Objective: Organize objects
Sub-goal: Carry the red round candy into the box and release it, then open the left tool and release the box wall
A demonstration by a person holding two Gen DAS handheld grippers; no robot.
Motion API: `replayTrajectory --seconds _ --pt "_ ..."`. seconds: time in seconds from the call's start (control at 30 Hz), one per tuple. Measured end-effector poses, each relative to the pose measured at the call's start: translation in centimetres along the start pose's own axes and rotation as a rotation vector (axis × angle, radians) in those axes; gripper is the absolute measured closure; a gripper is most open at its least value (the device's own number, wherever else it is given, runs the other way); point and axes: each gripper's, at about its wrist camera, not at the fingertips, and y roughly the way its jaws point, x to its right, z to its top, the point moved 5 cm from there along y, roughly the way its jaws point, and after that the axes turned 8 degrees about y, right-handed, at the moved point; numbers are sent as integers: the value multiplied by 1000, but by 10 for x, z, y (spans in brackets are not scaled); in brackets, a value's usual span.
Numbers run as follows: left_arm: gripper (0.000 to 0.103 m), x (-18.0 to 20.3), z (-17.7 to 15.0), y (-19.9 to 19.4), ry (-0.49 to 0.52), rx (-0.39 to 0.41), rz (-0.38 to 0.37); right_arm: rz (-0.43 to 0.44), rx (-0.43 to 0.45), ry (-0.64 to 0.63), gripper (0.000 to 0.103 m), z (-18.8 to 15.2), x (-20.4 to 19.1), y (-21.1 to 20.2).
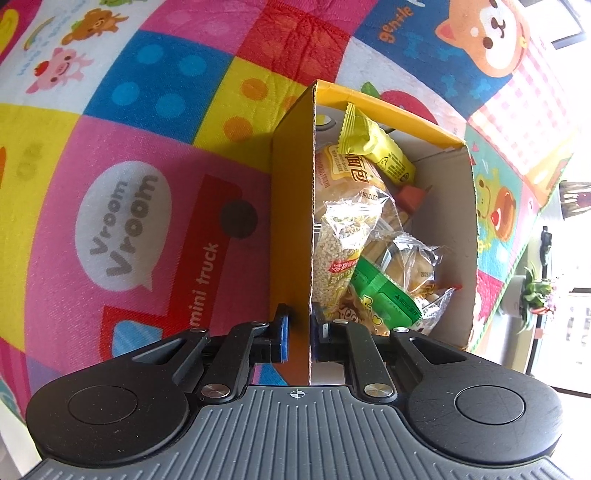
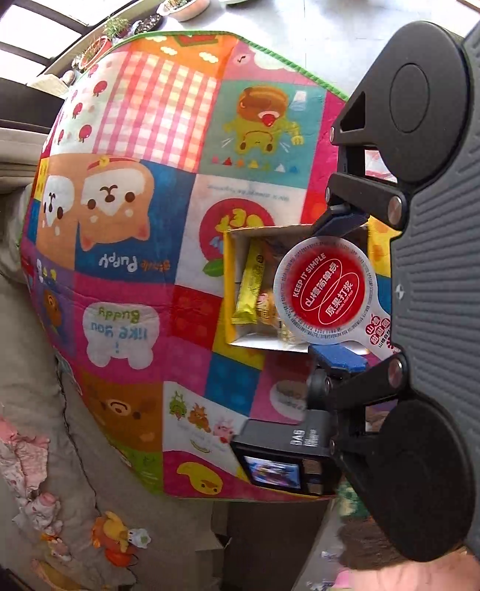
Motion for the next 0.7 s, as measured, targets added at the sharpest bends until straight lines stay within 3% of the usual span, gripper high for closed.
replayTrajectory --seconds 0.17,0.43,0.57,0.7 --pt "90 3 -5 -2 -4 -11 36 37 13 12 41 30 6 19" --pt "91 10 -7 -1 18 -23 77 80 -18 9 41 31 19 34" --pt "91 23 -12 -1 133 -18 112 47 -19 -32 41 19 41 38" --pt "92 31 -16 -1 217 20 141 48 -88 -68 41 -22 79 59"
